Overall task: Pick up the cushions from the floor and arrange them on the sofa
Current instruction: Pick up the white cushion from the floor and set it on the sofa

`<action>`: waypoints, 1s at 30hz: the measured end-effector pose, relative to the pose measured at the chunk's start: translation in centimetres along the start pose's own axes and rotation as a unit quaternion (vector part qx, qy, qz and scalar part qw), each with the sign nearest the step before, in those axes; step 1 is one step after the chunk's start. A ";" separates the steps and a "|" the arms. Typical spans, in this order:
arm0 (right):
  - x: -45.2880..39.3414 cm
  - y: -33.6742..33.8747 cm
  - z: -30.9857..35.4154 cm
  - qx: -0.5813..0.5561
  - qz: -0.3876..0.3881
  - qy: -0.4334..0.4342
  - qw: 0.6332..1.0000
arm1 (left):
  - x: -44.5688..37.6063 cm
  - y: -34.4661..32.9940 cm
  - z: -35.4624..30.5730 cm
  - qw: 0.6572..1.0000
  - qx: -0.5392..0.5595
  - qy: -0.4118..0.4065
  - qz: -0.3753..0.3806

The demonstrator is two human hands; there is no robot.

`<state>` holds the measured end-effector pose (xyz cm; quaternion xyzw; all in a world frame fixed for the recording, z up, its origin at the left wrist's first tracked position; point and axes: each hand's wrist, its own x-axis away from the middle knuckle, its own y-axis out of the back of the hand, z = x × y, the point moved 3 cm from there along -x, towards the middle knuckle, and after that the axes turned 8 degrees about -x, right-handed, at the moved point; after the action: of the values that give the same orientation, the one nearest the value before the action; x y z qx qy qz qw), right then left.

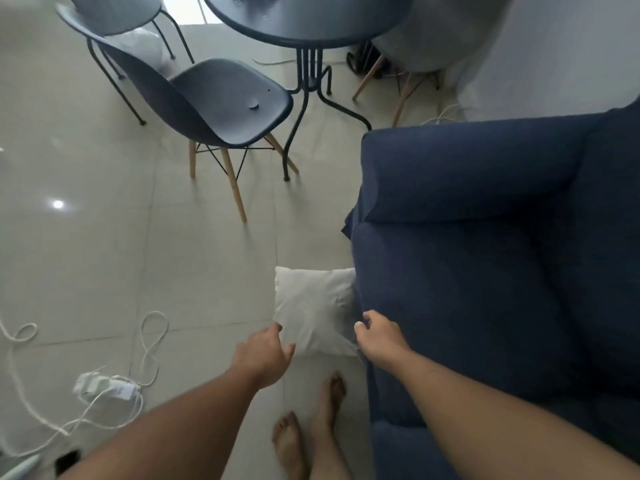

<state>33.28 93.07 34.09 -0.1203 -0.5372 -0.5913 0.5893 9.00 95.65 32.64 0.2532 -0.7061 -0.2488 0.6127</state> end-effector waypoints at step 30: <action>-42.6 -22.3 -9.7 -0.196 -0.110 -0.199 0.954 | -37.7 -22.0 8.1 0.956 0.233 0.157 0.080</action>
<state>31.39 103.70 -13.77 -0.2886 -0.5269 -0.7102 0.3671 6.70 104.49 -10.83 0.3674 -0.6575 0.0152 0.6576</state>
